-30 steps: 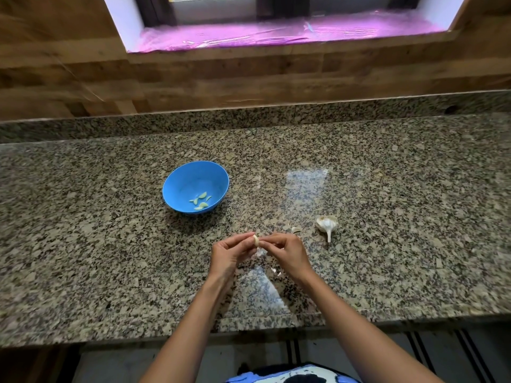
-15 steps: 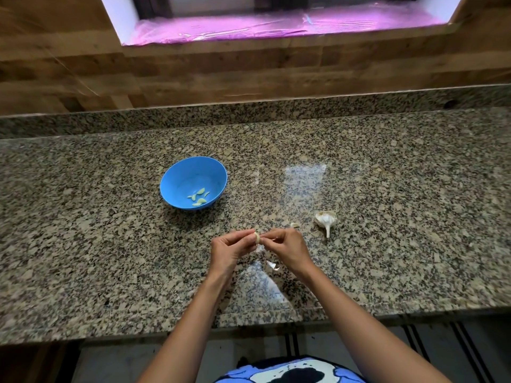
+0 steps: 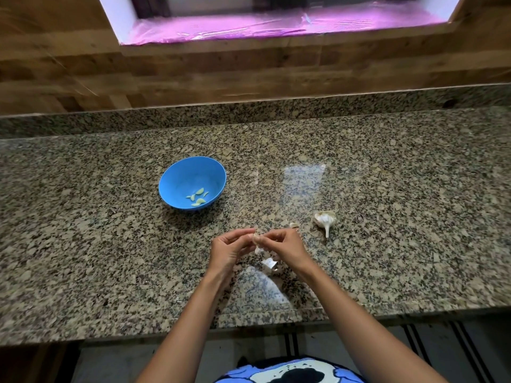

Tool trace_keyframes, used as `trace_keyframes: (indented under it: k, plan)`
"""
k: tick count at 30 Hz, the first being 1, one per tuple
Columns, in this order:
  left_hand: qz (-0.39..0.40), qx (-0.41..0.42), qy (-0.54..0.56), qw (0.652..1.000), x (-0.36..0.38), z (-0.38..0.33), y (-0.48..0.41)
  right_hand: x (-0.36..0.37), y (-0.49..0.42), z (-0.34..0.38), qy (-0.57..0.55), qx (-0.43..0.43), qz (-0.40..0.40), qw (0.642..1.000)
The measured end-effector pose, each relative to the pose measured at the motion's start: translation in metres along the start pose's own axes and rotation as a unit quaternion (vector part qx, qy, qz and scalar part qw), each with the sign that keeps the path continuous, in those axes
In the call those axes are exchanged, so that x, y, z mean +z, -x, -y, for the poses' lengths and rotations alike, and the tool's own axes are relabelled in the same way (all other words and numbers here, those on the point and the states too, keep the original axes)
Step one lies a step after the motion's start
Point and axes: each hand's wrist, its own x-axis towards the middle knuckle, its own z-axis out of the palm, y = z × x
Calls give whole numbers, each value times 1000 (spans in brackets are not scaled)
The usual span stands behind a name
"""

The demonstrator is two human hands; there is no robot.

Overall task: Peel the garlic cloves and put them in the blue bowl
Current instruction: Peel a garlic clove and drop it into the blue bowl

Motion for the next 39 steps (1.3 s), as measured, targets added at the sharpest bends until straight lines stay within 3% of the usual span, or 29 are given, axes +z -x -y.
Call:
trace_keyframes:
  k: [3, 10, 15, 18, 26, 32, 36, 39]
  plan:
    - [10, 13, -40, 999, 2, -1, -1, 2, -3, -6, 25, -14, -36, 999]
    - [30, -21, 39, 999, 1, -6, 2, -3, 0, -1, -45, 9, -29, 999]
    - [36, 12, -66, 997, 1, -1, 2, -1, -2, -4, -31, -17, -54, 998]
    - [41, 12, -59, 997, -2, -1, 1, -1, 1, -2, -53, -18, -53, 997]
    - [27, 60, -89, 994, 5, 1, 3, 5, 6, 0, 0, -3, -62, 998]
    - [7, 68, -100, 993, 1, 6, 1, 9, 6, 0, 93, -43, -86, 991]
    - [7, 37, -51, 998, -1, 5, 0, 10, 5, 2, -17, -5, -96, 995]
    - [11, -11, 16, 1000, -3, 3, 0, 5, 8, 7, -156, 65, -46, 985]
